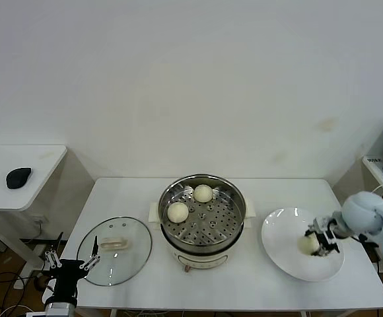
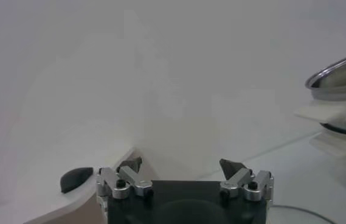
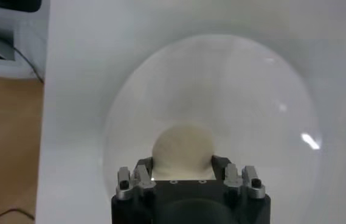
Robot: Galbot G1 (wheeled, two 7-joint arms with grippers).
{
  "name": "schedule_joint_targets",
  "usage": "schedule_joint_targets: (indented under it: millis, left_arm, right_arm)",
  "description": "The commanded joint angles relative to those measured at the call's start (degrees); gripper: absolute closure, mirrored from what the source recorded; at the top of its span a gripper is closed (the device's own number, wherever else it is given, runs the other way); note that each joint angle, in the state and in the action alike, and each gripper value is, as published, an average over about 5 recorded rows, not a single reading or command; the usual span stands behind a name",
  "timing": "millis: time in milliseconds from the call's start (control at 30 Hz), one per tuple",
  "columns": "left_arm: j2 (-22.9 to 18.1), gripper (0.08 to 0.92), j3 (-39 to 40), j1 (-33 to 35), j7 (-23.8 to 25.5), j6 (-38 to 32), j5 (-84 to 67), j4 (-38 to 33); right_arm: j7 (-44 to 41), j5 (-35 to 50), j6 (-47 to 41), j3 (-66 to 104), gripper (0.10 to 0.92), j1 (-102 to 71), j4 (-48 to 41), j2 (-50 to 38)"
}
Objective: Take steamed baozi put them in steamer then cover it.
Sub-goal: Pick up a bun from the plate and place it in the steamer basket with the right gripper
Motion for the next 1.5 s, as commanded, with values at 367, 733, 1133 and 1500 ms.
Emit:
schedule_joint_targets:
  millis: [367, 733, 1133, 1500]
  left_arm:
    - [0.00, 0.177, -0.29, 0.32, -0.03, 0.03, 0.05, -0.11]
    - [-0.59, 0.177, -0.51, 0.33, -0.07, 0.09, 0.04, -0.47]
    - [-0.83, 0.177, -1.60, 0.23, -0.15, 0.11, -0.17, -1.41]
    - [-1.23, 0.177, -0.73, -0.36, -0.16, 0.14, -0.36, -1.31]
  right_arm:
    - [0.45, 16.23, 0.55, -22.16, 0.414, 42.63, 0.15, 14.98]
    - [4.25, 22.22, 6.77, -32.90, 0.414, 45.14, 4.07, 29.00]
    - [2.38, 13.63, 17.47, -39.76, 0.406, 40.96, 1.80, 37.69]
    - [1.14, 8.47, 23.03, -41.10, 0.406, 39.56, -0.34, 39.61]
